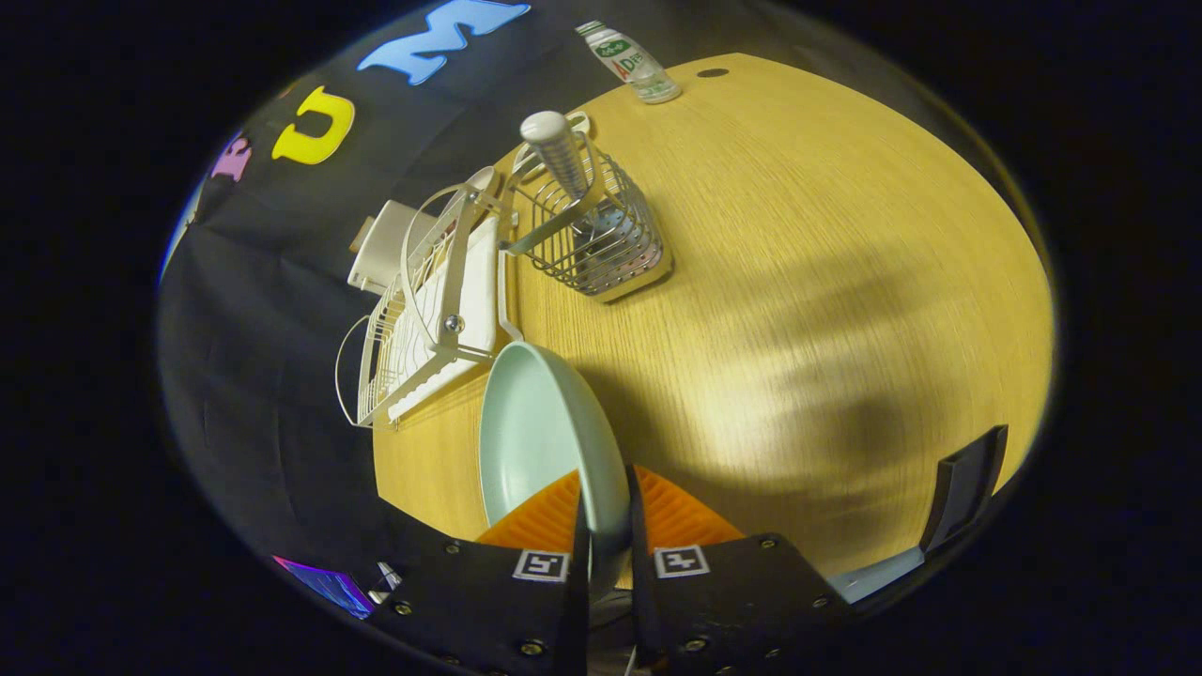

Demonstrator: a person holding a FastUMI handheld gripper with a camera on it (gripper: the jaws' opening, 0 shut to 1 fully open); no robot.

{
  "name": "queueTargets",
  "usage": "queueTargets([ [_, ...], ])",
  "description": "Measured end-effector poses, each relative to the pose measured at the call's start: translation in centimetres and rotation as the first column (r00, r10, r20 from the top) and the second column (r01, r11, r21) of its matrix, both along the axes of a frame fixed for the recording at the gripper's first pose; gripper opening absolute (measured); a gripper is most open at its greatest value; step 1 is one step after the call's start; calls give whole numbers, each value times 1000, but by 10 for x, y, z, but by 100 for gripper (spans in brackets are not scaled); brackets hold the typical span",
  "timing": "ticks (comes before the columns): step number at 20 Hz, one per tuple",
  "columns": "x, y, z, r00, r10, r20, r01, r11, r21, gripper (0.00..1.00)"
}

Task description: Take the plate from the dish rack, then take the spoon from the basket and place it into the plate.

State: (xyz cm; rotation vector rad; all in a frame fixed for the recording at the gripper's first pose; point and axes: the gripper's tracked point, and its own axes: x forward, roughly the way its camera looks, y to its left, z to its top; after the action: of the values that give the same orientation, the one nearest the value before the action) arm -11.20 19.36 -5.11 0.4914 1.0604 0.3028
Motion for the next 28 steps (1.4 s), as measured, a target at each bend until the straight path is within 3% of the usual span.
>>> queueTargets([
  [1,3,-9,1,997,37,69,-32,996,-83,33],
  [4,15,-18,41,943,139,303,-81,977,-196,43],
  [9,27,-27,119,728,227,647,-28,953,-302,45],
  [11,32,-35,144,645,216,733,39,949,-314,45],
  [13,37,-42,157,592,188,783,100,948,-304,45],
  [18,56,-67,170,518,91,851,232,942,-242,45],
  [21,78,-72,162,480,62,875,246,948,-202,44],
  [26,111,-67,129,465,15,885,236,962,-141,45],
  [28,120,-65,114,475,-16,880,236,965,-110,45],
])
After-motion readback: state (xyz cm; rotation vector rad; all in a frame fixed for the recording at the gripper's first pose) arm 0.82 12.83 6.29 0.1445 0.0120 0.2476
